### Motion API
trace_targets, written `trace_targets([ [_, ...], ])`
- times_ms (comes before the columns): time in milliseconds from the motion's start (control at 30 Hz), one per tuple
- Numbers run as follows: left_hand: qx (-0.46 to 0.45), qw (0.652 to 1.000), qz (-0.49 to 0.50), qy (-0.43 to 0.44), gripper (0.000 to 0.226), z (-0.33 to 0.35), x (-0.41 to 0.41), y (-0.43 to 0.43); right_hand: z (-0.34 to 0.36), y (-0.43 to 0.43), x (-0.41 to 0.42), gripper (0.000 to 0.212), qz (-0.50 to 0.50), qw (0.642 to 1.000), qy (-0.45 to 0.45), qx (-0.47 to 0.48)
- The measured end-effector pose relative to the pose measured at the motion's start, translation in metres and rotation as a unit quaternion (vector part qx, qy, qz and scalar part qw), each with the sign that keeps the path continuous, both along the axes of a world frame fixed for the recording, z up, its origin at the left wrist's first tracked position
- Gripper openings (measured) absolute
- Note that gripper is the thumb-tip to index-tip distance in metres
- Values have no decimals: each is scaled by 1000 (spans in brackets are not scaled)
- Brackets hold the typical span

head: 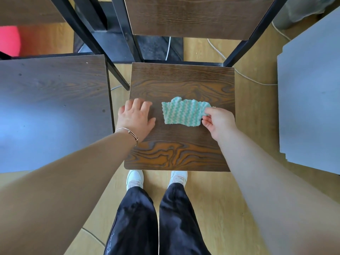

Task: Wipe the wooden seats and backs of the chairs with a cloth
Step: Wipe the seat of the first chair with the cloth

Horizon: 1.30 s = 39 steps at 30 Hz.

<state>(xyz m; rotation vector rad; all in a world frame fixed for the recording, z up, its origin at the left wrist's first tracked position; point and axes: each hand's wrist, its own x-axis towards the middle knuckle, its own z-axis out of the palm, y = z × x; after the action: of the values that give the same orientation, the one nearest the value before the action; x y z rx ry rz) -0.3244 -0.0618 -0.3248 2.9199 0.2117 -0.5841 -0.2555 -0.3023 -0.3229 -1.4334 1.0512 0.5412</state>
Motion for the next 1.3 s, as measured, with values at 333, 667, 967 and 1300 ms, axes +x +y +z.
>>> trace_targets([
  [333, -3, 999, 33, -19, 52, 1, -13, 16, 4, 48, -19, 23, 491, 848, -147, -134],
  [667, 1, 998, 56, -14, 53, -3, -13, 40, -29, 63, -22, 46, 646, 620, -257, -363],
  [967, 4, 997, 71, -18, 49, -6, -7, 68, -40, 95, 13, 29, 432, 773, -308, -349],
  [1300, 3, 999, 35, -6, 50, -2, 24, 66, -20, -4, 103, 33, 224, 840, -194, -455],
])
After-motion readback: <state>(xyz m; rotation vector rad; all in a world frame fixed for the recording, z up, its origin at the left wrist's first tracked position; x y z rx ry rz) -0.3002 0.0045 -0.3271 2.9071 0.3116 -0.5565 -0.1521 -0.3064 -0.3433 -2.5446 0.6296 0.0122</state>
